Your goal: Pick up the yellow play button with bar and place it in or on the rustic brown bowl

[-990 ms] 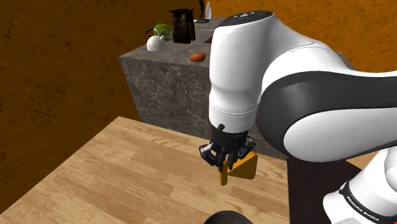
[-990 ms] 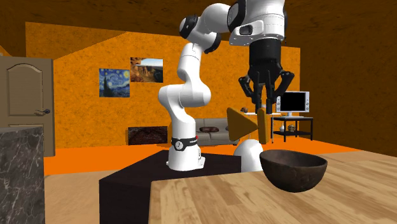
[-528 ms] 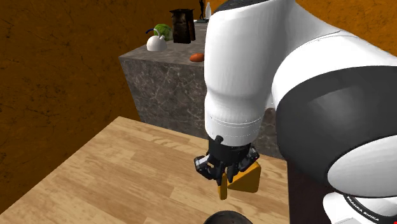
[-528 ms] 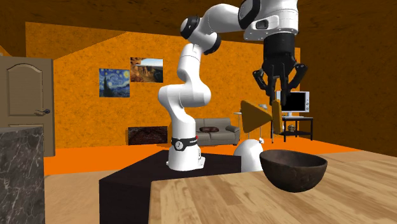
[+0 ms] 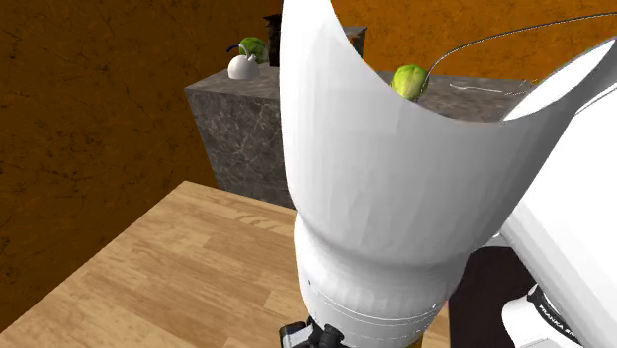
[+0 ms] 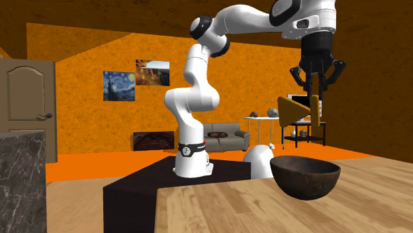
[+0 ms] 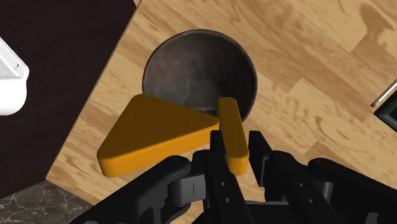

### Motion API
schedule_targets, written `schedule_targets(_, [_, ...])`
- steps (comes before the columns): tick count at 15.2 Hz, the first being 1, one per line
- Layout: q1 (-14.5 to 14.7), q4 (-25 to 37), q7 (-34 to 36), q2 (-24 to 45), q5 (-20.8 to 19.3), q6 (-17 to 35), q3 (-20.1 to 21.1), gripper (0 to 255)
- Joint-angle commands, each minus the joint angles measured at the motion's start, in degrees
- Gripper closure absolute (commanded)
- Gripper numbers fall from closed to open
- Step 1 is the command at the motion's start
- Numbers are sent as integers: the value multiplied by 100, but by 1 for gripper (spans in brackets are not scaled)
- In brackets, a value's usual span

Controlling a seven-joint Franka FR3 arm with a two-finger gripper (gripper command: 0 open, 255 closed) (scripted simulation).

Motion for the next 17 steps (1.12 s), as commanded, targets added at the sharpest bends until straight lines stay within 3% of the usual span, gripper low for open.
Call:
schedule_targets(1, [-72, 287, 375, 162, -68, -65, 343, 255])
schedule_targets(17, [-445, -573, 581, 676, -236, 1260, 1142, 255])
